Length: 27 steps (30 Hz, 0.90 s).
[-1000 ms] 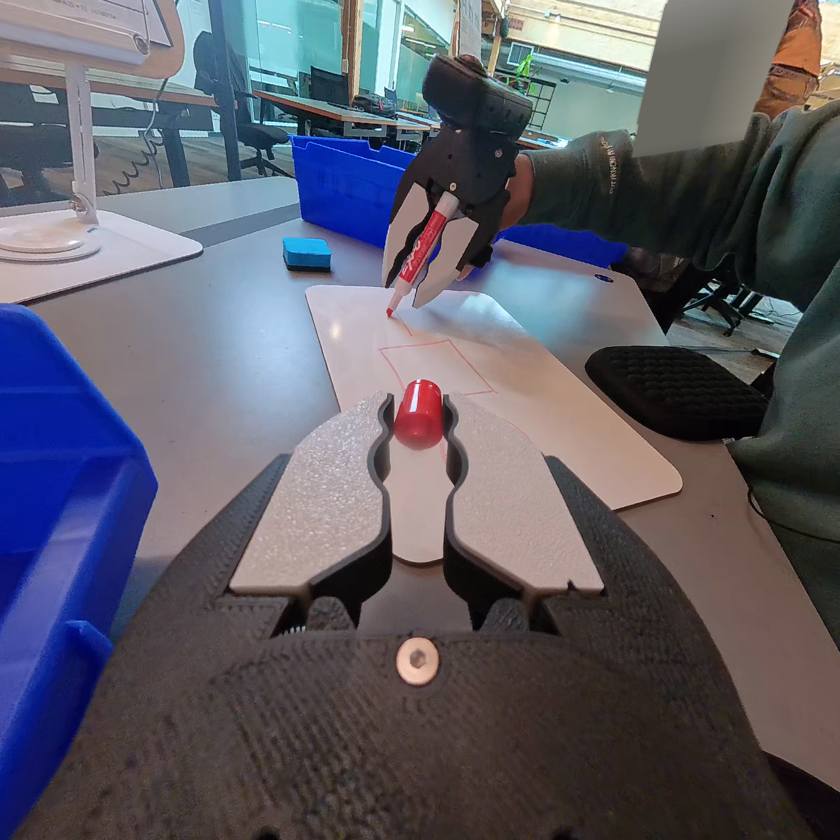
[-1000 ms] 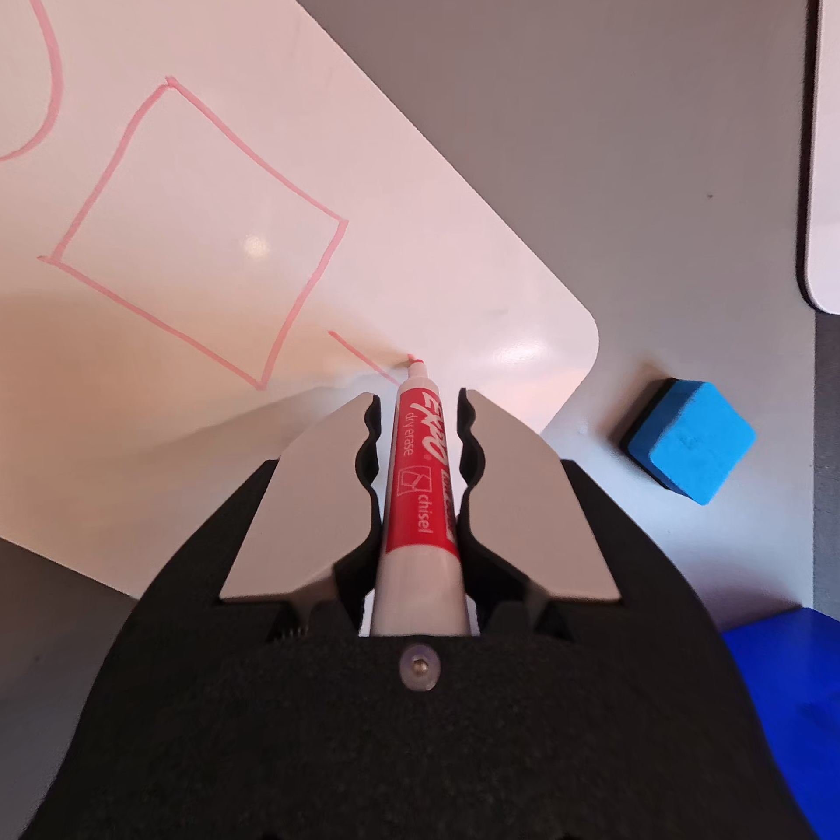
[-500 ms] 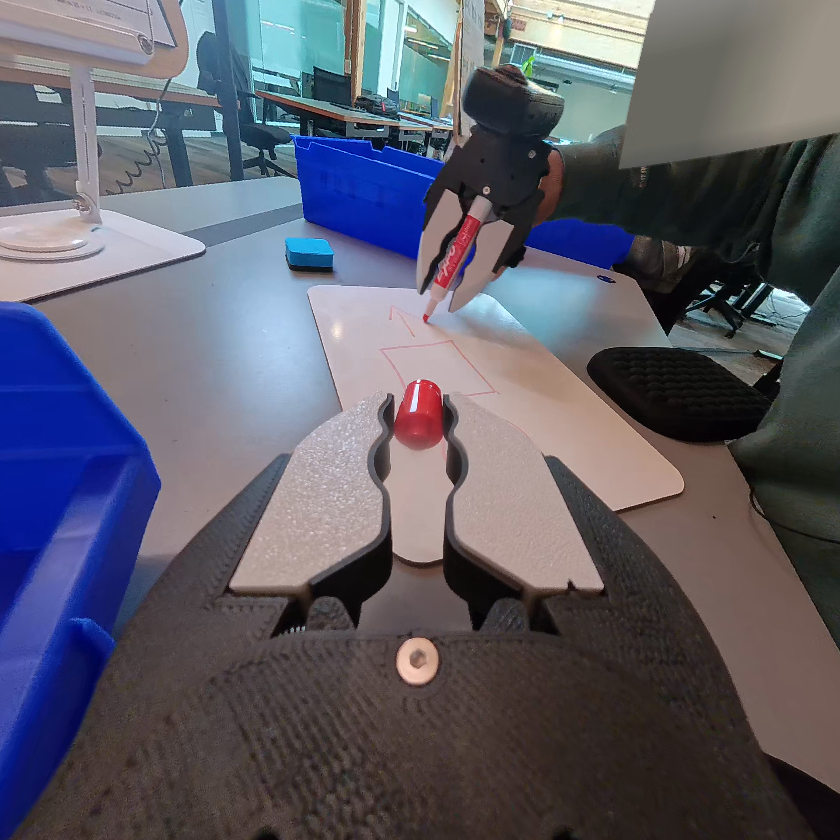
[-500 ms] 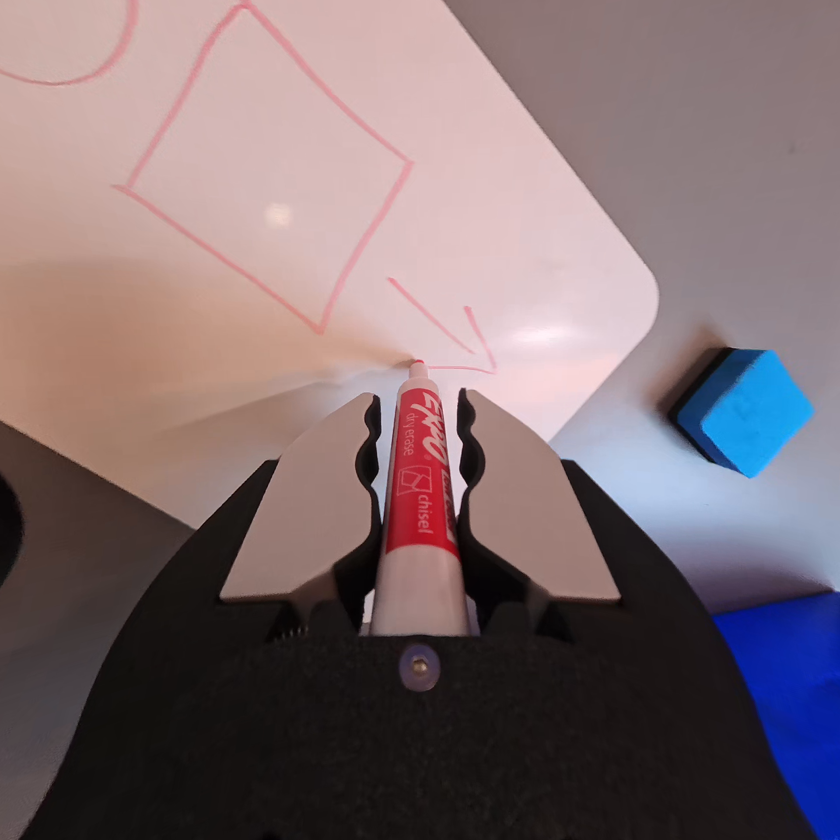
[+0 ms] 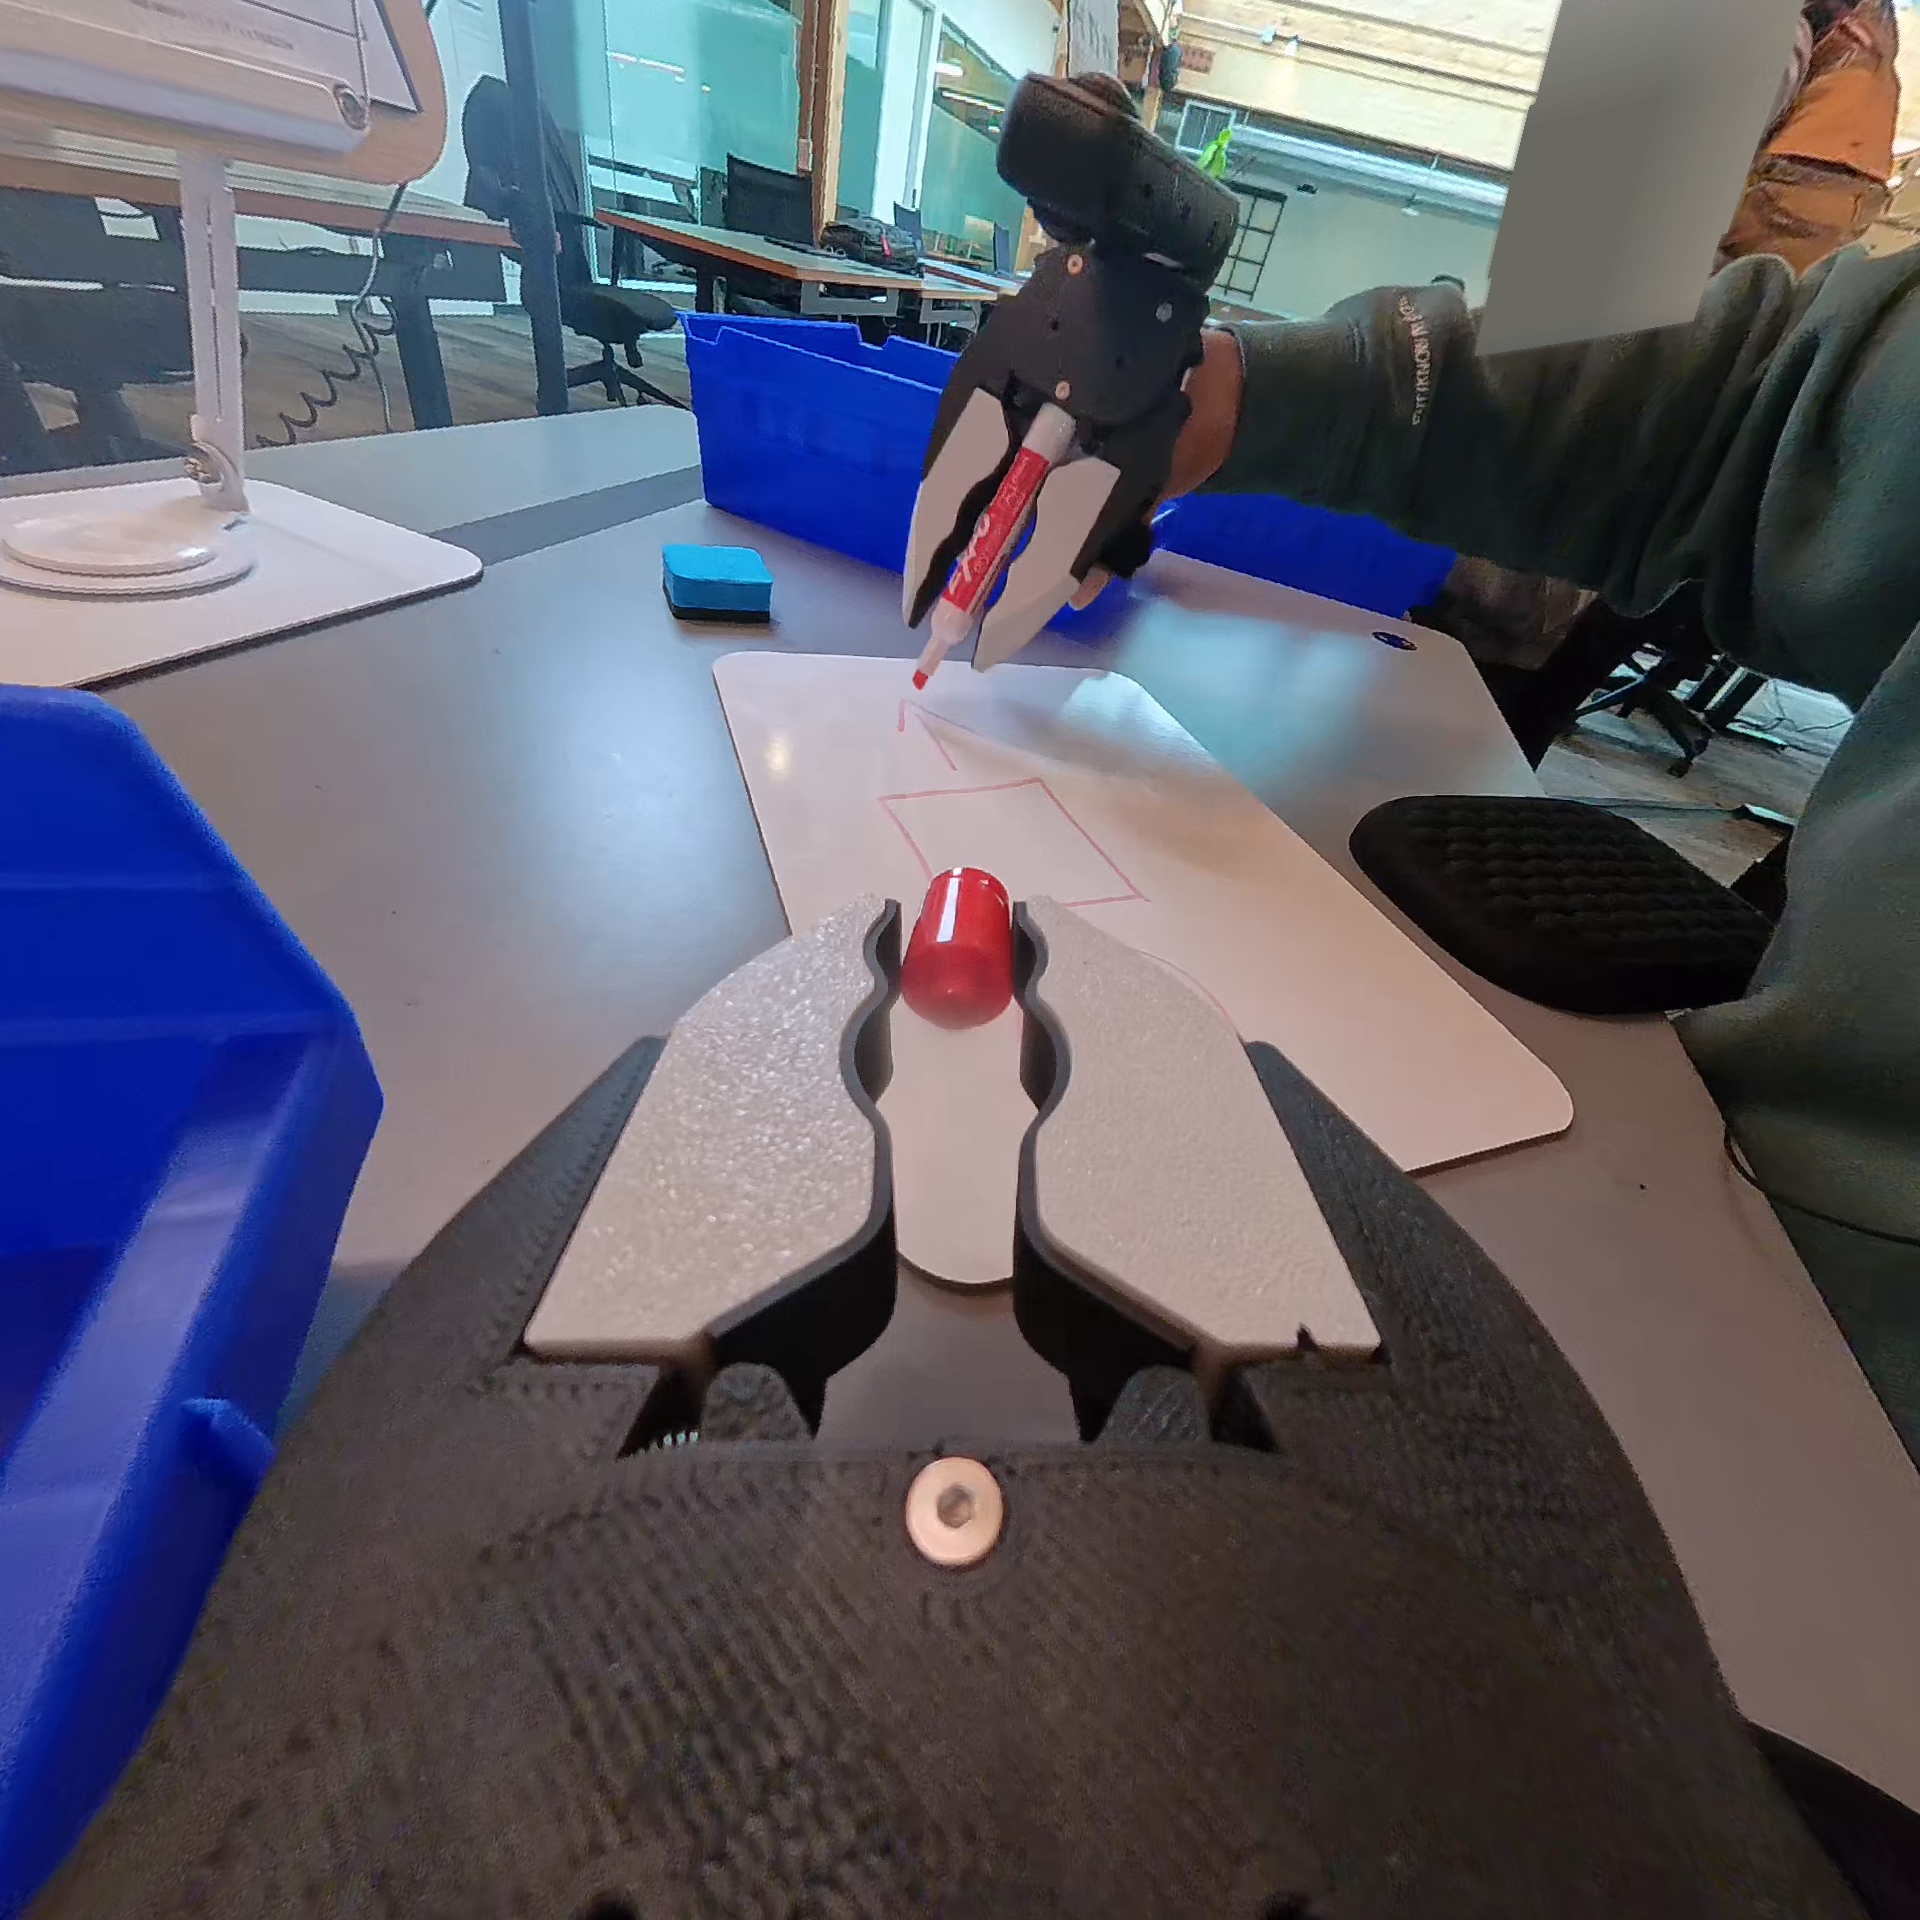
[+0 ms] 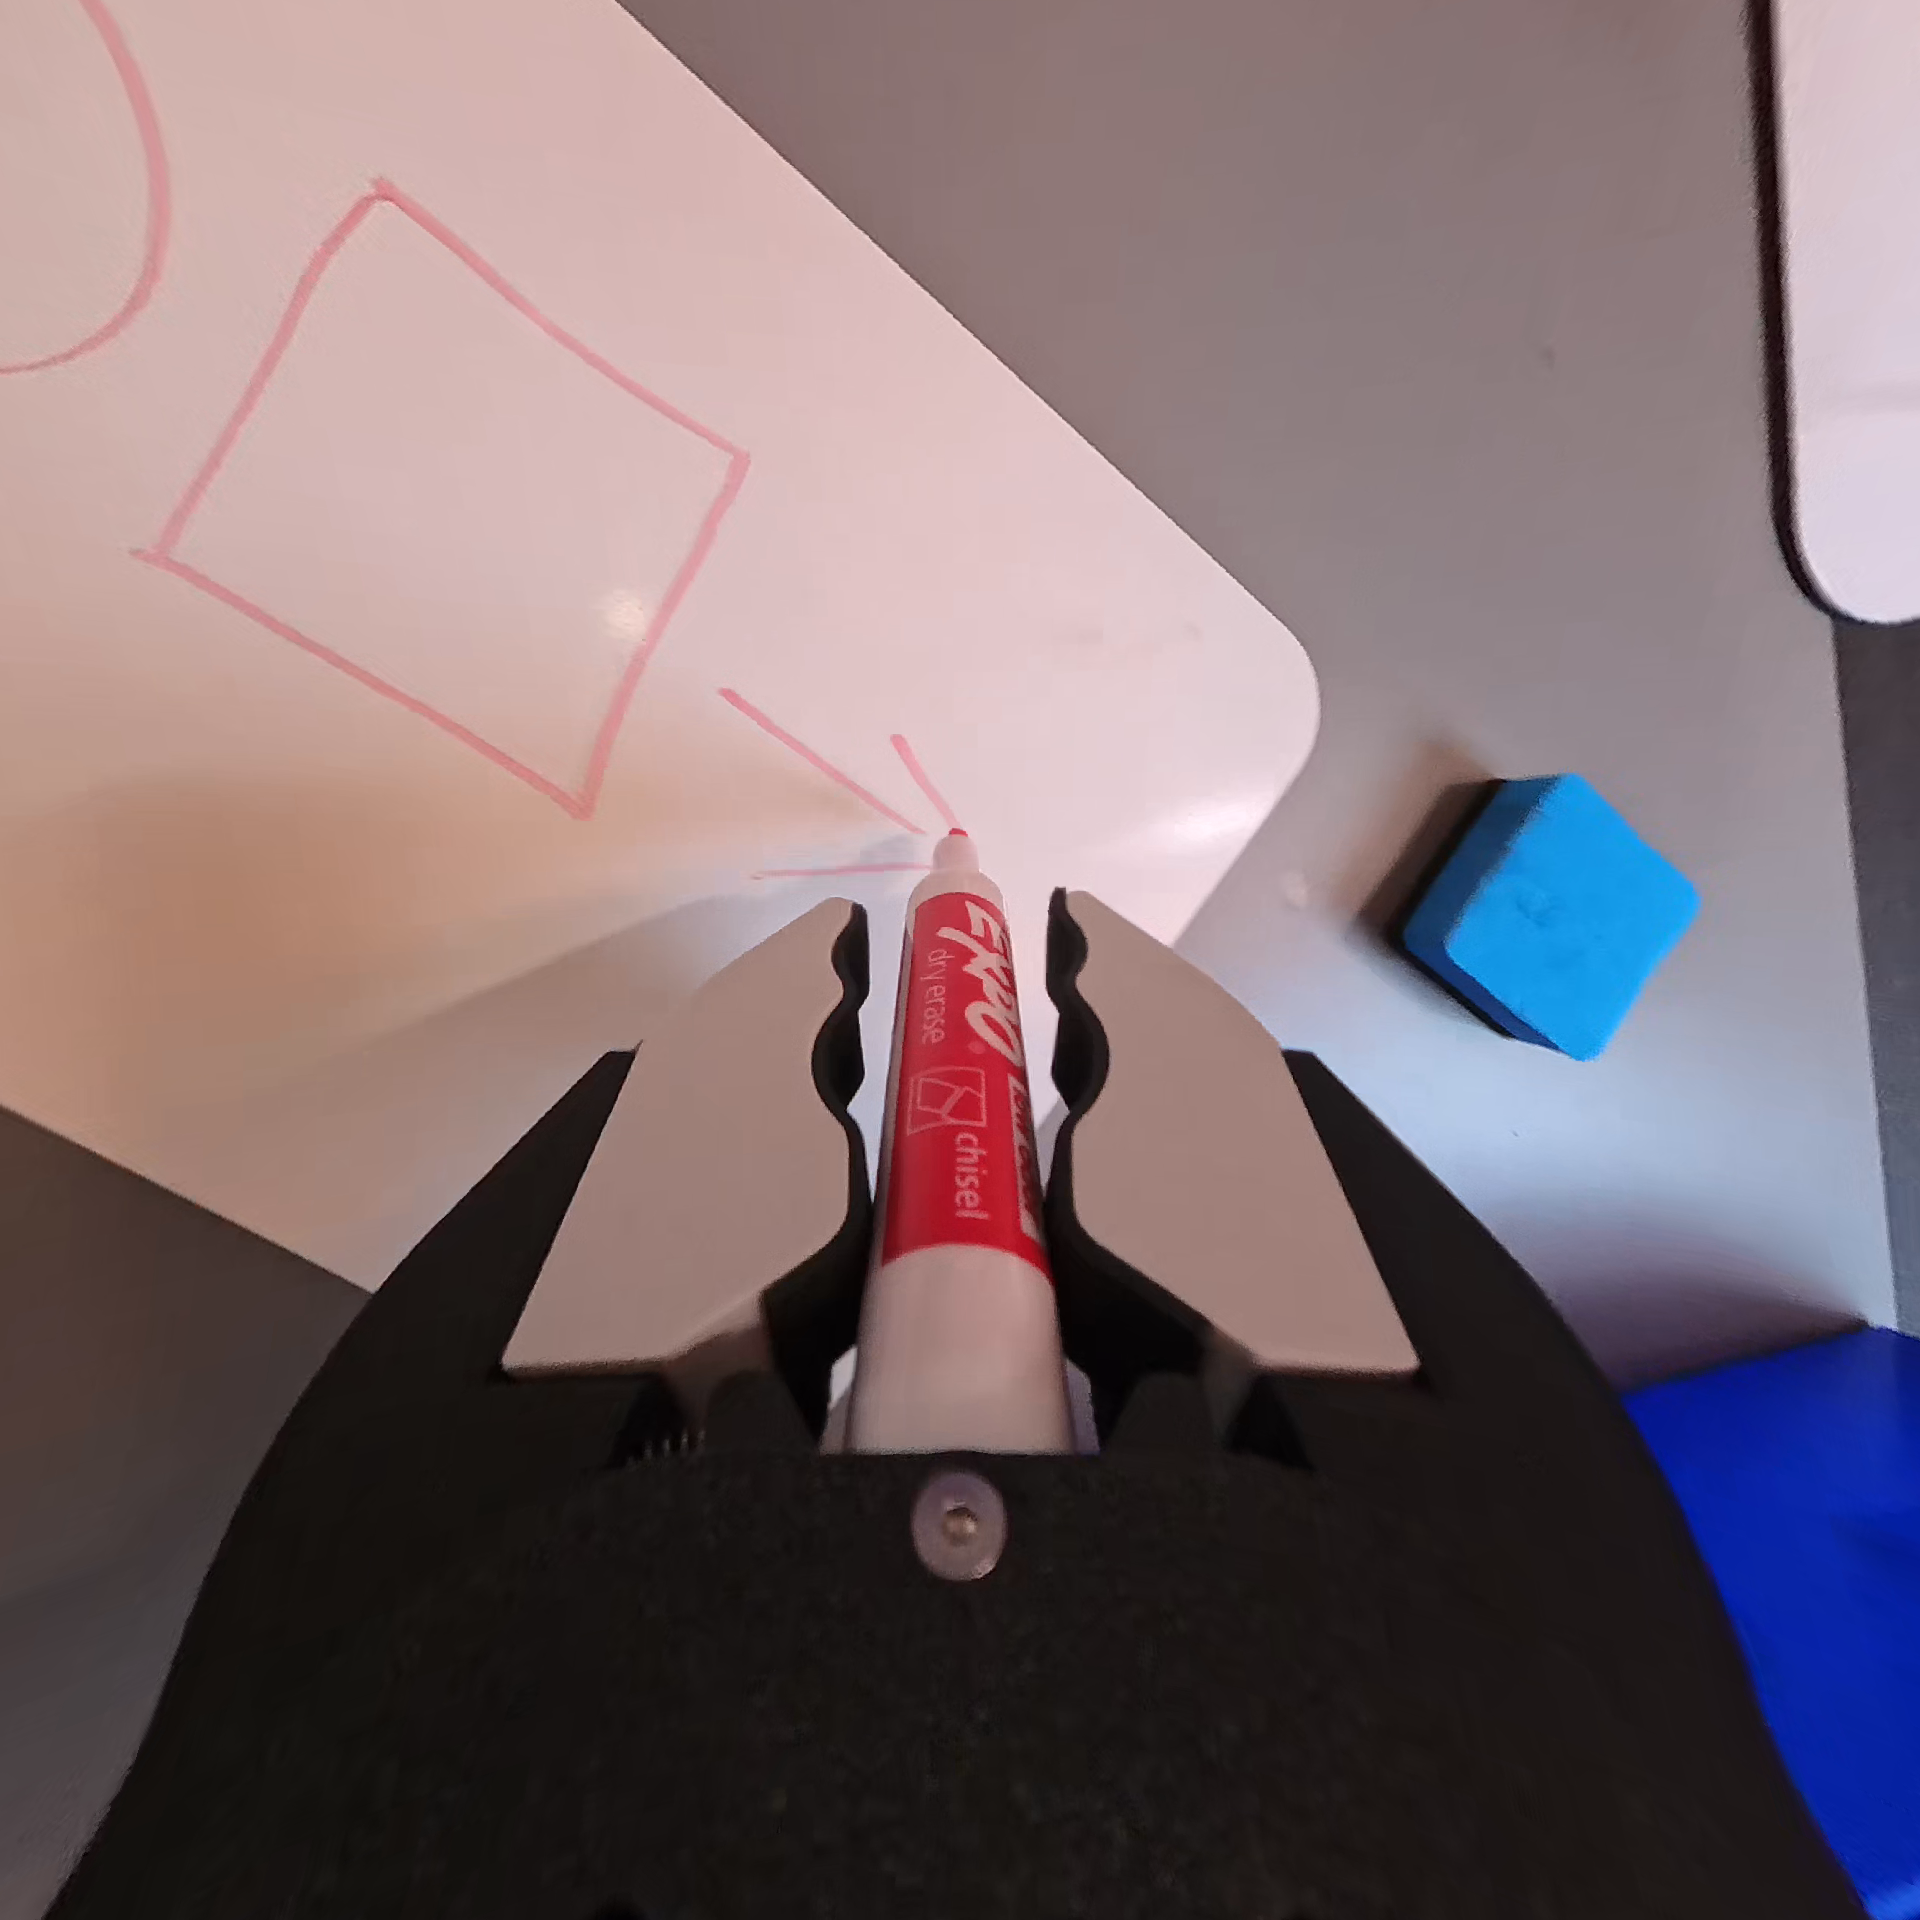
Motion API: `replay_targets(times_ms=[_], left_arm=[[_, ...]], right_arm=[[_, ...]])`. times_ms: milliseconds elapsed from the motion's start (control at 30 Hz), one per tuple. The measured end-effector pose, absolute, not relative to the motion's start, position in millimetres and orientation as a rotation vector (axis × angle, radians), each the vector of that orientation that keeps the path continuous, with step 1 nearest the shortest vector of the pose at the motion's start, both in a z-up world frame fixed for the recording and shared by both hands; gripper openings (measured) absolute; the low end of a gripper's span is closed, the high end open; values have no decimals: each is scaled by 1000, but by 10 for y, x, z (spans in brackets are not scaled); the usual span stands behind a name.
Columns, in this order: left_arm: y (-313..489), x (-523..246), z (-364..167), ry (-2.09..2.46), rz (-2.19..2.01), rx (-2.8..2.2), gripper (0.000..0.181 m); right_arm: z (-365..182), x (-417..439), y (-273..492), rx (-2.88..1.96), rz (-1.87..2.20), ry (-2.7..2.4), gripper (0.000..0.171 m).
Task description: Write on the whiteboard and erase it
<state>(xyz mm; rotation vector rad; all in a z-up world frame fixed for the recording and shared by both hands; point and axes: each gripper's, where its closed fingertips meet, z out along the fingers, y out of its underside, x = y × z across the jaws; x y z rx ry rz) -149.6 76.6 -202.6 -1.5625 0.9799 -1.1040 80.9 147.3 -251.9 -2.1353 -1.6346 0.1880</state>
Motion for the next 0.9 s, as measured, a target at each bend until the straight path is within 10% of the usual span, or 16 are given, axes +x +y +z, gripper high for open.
replay_targets(times_ms=[900], left_arm=[[746, -1497, -2019, 984, -1105, -1559, 20]], right_arm=[[-2636, 792, 1459, -2138, 137, -1695, 34]])
